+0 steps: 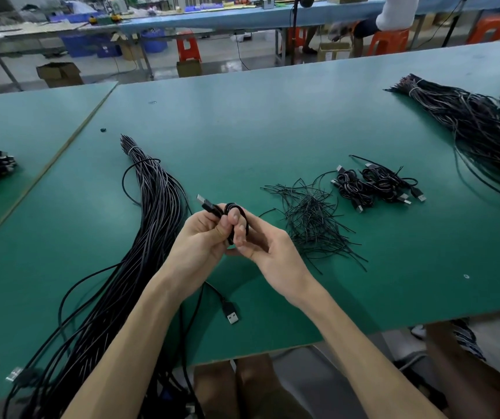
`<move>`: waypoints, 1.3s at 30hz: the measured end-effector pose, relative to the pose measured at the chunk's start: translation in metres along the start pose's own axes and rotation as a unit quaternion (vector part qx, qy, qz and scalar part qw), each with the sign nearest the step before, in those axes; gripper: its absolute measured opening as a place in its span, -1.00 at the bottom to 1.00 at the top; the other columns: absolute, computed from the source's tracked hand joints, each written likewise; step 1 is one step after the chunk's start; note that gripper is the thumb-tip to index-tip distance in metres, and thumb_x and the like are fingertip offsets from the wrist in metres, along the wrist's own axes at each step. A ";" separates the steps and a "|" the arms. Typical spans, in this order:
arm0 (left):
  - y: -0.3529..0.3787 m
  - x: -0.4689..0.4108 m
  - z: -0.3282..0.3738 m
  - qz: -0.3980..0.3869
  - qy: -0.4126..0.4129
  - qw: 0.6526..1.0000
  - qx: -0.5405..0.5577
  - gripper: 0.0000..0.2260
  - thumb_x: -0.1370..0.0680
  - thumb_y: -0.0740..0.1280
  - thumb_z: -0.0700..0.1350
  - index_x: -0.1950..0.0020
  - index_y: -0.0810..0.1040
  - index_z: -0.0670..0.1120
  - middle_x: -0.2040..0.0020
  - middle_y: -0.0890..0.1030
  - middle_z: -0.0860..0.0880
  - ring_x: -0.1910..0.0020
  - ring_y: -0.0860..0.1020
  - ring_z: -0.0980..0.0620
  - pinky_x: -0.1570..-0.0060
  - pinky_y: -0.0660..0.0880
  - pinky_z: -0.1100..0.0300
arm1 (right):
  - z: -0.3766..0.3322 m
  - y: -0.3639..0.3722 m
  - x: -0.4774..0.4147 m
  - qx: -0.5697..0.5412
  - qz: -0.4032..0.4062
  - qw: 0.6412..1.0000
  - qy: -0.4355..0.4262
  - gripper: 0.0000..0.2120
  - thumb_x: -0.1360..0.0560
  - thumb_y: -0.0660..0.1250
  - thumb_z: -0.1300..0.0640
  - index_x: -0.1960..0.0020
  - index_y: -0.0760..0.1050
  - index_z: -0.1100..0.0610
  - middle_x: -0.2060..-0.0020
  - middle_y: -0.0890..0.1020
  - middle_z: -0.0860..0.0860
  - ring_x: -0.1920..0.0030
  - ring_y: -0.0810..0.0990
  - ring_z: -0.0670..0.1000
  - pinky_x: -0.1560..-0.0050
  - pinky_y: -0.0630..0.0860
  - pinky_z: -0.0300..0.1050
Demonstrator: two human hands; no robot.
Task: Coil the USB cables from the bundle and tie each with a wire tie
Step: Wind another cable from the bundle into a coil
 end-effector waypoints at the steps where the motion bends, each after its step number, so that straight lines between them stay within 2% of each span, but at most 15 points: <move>1: -0.001 0.000 0.000 0.000 -0.001 1.000 -0.004 -0.81 -0.69 0.13 -0.26 0.07 0.46 -0.22 0.25 0.54 -0.04 0.26 0.49 0.05 0.11 0.49 0.25 | -0.001 -0.002 0.001 0.002 0.011 1.000 -0.007 -0.55 -0.60 0.30 0.46 -0.43 0.49 0.15 -0.04 0.69 -0.07 -0.13 0.66 -0.13 -0.24 0.59 -0.13; 4: -0.002 0.001 0.000 0.008 0.003 1.000 -0.008 -0.82 -0.65 0.18 -0.25 0.04 0.55 -0.21 0.21 0.61 -0.04 0.23 0.56 0.05 0.05 0.54 0.22 | -0.004 -0.006 0.002 -0.005 0.051 0.998 -0.024 -0.56 -0.55 0.36 0.48 -0.30 0.57 0.08 -0.09 0.68 0.06 -0.11 0.67 -0.12 -0.19 0.59 -0.22; 8: -0.002 0.001 -0.001 0.024 0.020 0.999 -0.028 -0.76 -0.62 0.23 -0.24 0.05 0.70 -0.13 0.12 0.69 -0.12 0.13 0.65 -0.01 -0.04 0.58 0.16 | -0.002 -0.009 0.002 0.004 0.073 0.997 -0.028 -0.59 -0.52 0.40 0.46 -0.30 0.59 0.15 0.13 0.62 -0.20 -0.02 0.63 -0.13 -0.24 0.58 -0.12; 12: 0.000 0.001 0.003 -0.014 0.018 1.000 -0.008 -0.78 -0.64 0.20 -0.26 0.04 0.64 -0.18 0.02 0.67 -0.21 0.04 0.65 -0.09 -0.12 0.57 0.09 | -0.006 -0.012 0.004 -0.004 0.099 0.994 -0.041 -0.56 -0.47 0.45 0.47 -0.21 0.62 0.06 0.07 0.67 -0.05 -0.04 0.66 -0.12 -0.10 0.62 -0.19; 16: 0.003 0.001 0.006 -0.004 0.048 0.998 -0.039 -0.85 -0.61 0.30 -0.12 0.11 0.62 -0.10 0.11 0.64 -0.13 0.09 0.60 -0.06 -0.06 0.54 0.12 | -0.009 -0.011 0.004 -0.014 0.103 0.993 -0.058 -0.52 -0.47 0.42 0.52 -0.25 0.63 0.07 -0.06 0.64 0.11 -0.11 0.66 -0.05 -0.11 0.63 -0.15; 19: 0.006 0.001 0.004 0.007 0.056 0.997 -0.056 -0.85 -0.61 0.31 -0.09 0.11 0.63 -0.07 0.12 0.63 -0.11 0.10 0.59 -0.04 -0.06 0.52 0.14 | -0.010 -0.014 0.004 0.011 0.115 0.991 -0.065 -0.52 -0.46 0.46 0.48 -0.21 0.63 -0.01 -0.09 0.64 0.07 -0.14 0.66 0.00 -0.18 0.64 -0.01; 21: 0.005 0.001 0.003 0.016 0.056 0.996 -0.065 -0.85 -0.60 0.31 -0.10 0.11 0.63 -0.08 0.12 0.63 -0.12 0.09 0.58 -0.05 -0.08 0.51 0.13 | -0.010 -0.014 0.004 0.006 0.119 0.991 -0.065 -0.52 -0.47 0.46 0.46 -0.16 0.63 -0.07 -0.07 0.66 0.05 -0.11 0.67 0.00 -0.15 0.66 0.01; 27: 0.003 0.002 0.002 0.020 0.046 0.997 -0.067 -0.83 -0.62 0.30 -0.08 0.12 0.61 -0.10 0.19 0.55 -0.11 0.16 0.50 -0.05 0.00 0.48 0.13 | -0.013 -0.012 0.006 0.017 0.122 0.989 -0.076 -0.55 -0.48 0.43 0.47 -0.12 0.61 -0.07 0.00 0.66 0.03 -0.02 0.67 0.02 0.00 0.66 -0.10; 30: 0.002 0.002 0.001 0.031 0.035 0.998 -0.039 -0.81 -0.62 0.29 -0.09 0.12 0.64 -0.10 0.19 0.57 -0.09 0.17 0.53 -0.02 -0.01 0.51 0.17 | -0.014 -0.012 0.007 0.022 0.124 0.989 -0.077 -0.58 -0.47 0.44 0.47 -0.15 0.62 0.01 -0.01 0.66 0.06 -0.01 0.67 0.02 0.04 0.66 -0.14; 34: -0.002 0.001 -0.001 0.054 0.016 0.998 0.014 -0.76 -0.63 0.23 -0.20 0.08 0.69 -0.12 0.14 0.65 -0.08 0.16 0.62 0.03 -0.05 0.60 0.18 | -0.012 -0.013 0.006 0.004 0.120 0.991 -0.065 -0.57 -0.42 0.49 0.46 -0.15 0.63 0.03 0.02 0.70 -0.01 -0.01 0.67 0.00 0.02 0.65 -0.13; 39: 0.001 0.002 0.000 0.038 0.021 0.999 0.001 -0.77 -0.65 0.20 -0.20 0.10 0.62 -0.14 0.11 0.63 -0.10 0.11 0.59 0.00 -0.07 0.56 0.17 | -0.009 -0.013 0.005 0.006 0.126 0.990 -0.057 -0.54 -0.41 0.51 0.43 -0.15 0.63 -0.03 0.03 0.70 -0.07 -0.04 0.67 -0.02 0.00 0.64 -0.13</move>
Point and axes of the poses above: each hand's wrist, its own x-axis away from the middle knuckle, its own y-axis out of the palm, z = x × y, the point moved 6 cm from there along -x, towards the middle knuckle
